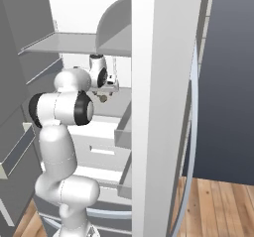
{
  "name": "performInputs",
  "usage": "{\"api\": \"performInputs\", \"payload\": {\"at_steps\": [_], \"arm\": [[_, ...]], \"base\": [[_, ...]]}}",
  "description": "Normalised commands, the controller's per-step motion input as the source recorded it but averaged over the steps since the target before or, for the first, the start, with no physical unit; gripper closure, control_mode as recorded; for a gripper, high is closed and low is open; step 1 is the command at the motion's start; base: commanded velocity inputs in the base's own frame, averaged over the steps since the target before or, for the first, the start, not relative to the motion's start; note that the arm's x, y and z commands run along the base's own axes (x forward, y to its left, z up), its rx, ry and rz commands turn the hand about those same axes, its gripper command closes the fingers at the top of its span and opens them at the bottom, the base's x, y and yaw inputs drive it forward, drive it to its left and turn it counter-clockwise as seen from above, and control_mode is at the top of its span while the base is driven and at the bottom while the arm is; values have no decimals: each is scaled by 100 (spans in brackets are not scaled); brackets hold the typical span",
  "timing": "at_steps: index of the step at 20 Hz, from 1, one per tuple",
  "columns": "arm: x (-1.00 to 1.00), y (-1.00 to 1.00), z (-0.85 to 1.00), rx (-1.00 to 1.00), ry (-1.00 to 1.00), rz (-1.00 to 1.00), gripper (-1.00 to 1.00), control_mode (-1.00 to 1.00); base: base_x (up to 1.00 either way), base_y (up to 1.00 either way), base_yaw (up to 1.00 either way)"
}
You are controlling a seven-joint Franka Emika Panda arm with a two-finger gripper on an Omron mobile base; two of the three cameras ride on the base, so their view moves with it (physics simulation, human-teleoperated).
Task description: Retrieve the bottle and the shaker from the cabinet and place them next to the mixing bowl on the counter. Then add garlic from the fridge to the mixing bowl.
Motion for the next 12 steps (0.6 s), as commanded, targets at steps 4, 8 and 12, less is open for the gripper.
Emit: {"api": "performInputs", "payload": {"at_steps": [4, 8, 12], "arm": [[0, 0, 32, 0, 15, 0, -100, -100], [-17, 0, -11, 0, 13, 0, -100, -100], [-40, 0, -45, 0, 13, 0, -100, -100]], "base": [[0, 0, 0], [0, 0, 0], [0, 0, 0]]}}
